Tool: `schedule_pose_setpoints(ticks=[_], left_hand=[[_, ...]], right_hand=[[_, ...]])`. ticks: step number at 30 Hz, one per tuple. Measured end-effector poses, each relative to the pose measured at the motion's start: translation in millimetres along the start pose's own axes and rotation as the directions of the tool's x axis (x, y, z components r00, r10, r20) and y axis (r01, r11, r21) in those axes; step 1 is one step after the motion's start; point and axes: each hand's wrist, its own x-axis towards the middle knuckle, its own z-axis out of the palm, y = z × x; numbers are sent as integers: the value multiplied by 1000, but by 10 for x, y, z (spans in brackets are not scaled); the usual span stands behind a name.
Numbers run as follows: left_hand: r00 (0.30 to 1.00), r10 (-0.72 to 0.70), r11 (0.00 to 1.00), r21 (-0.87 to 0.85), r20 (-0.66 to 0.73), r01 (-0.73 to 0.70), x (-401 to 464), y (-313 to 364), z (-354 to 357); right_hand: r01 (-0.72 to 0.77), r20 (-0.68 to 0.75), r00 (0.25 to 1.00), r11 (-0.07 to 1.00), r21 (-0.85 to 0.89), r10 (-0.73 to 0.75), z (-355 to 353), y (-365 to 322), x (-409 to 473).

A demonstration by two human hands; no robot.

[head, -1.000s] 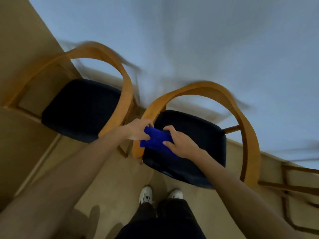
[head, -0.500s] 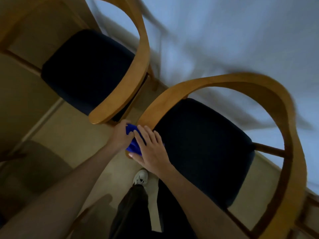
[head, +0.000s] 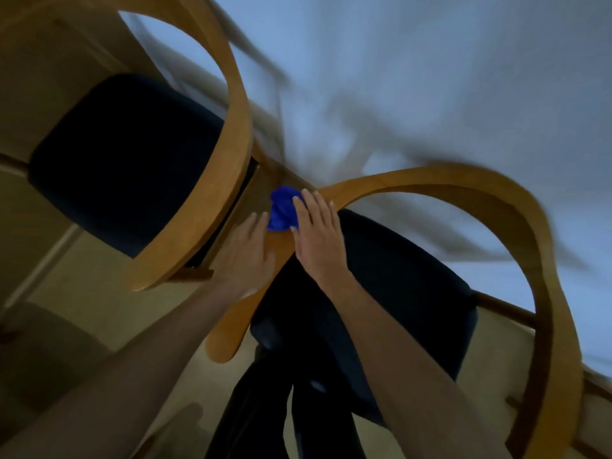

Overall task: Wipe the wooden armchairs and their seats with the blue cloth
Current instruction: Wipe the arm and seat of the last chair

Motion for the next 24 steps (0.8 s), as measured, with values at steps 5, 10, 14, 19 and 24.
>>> schedule_pose_setpoints(ticks=[5,10,14,19,24], left_hand=[[993,90,922,372,76,-112,454,598,316],[966,245,819,516,83,-252,774,1010,478],[924,341,787,483,176,-382,929,1368,520],[919,316,813,431,237,-391,1018,1891,664],[918,268,795,471,292,-382,1048,1971,647]], right_hand=[[-303,-144,950,933,-194,279,-308,1074,409],[-322,-279,935,854,-408,219,-602,1757,276],[-457,-442,852,808,-371,279,-830,2144,-68],[-556,-500,760,815,-167,416,-921,2347,-458],[-892,-353,186,308,331,917,-976,2643,-1158]])
